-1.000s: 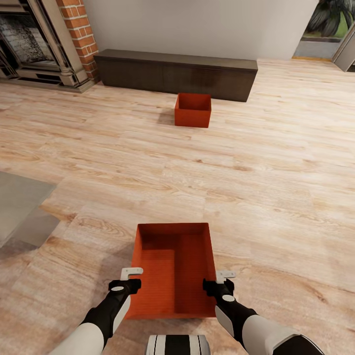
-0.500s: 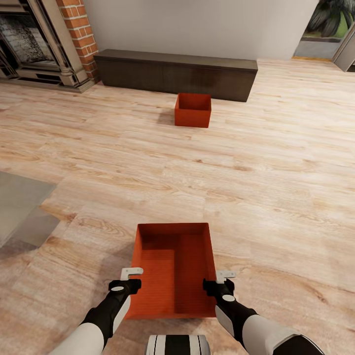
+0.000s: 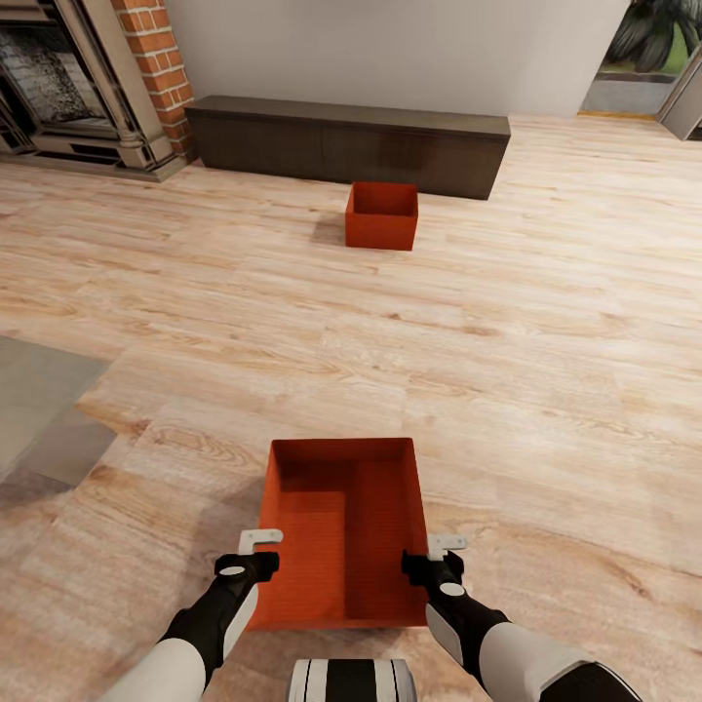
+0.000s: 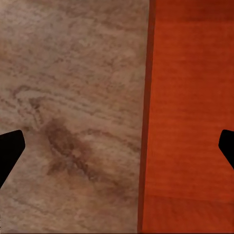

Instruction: Move the two storage containers from the living room to the garage. In the garage, place one container on the floor and stack the other container on top of it (either order is fine).

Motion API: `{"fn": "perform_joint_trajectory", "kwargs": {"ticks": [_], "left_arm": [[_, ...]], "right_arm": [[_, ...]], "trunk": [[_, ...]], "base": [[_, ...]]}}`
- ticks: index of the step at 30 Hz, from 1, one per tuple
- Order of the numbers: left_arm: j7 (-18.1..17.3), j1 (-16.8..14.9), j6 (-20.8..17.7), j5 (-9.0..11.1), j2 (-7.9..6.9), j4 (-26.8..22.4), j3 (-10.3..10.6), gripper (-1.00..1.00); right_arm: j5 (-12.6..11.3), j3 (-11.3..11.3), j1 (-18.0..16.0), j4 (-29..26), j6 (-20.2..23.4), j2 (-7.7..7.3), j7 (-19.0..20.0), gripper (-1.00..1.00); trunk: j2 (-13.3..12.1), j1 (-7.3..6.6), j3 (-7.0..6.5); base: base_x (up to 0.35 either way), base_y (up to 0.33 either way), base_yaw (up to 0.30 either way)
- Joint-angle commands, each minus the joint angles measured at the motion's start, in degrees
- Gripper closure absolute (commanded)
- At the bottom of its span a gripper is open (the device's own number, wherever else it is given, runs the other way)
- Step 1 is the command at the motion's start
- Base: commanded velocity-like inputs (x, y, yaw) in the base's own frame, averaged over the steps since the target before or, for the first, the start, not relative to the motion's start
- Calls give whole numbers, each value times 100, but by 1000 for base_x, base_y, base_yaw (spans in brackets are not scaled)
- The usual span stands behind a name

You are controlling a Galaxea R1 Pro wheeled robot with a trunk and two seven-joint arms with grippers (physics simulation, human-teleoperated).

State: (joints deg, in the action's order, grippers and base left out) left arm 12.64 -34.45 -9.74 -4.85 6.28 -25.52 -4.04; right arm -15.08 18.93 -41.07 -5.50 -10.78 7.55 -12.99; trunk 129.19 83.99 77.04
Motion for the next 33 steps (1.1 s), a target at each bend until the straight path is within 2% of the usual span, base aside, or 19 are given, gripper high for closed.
{"fn": "perform_joint_trajectory", "kwargs": {"ticks": [1,7,8,21,27,30,33], "left_arm": [[-7,0,-38,-51,7,-10,-40,-100],[-8,0,-55,-51,5,-1,-56,-100],[-7,0,-58,-49,5,17,-53,100],[-5,0,-32,-57,17,-4,-14,100],[379,0,-37,-52,25,4,-21,100],[431,0,-44,-51,23,25,-18,100],[417,0,-52,-49,21,48,-18,100]], "right_arm": [[-56,49,-4,5,-21,1,-19,-100],[-50,49,-4,5,-29,4,-19,-100],[-49,49,-3,5,-29,6,-19,100],[-48,49,-3,5,-30,1,-19,100],[-47,49,-2,2,-30,1,-19,100],[-51,49,-3,3,-30,1,-19,100],[-55,49,0,2,-30,1,-19,100]], "trunk": [[1,-1,3],[1,-1,3],[1,-1,3],[1,-1,3],[1,-1,3],[1,-1,3],[-119,-67,-51]], "base": [[0,0,0],[0,0,0],[0,0,0],[0,0,0],[0,0,0],[0,0,0],[0,0,0]]}}
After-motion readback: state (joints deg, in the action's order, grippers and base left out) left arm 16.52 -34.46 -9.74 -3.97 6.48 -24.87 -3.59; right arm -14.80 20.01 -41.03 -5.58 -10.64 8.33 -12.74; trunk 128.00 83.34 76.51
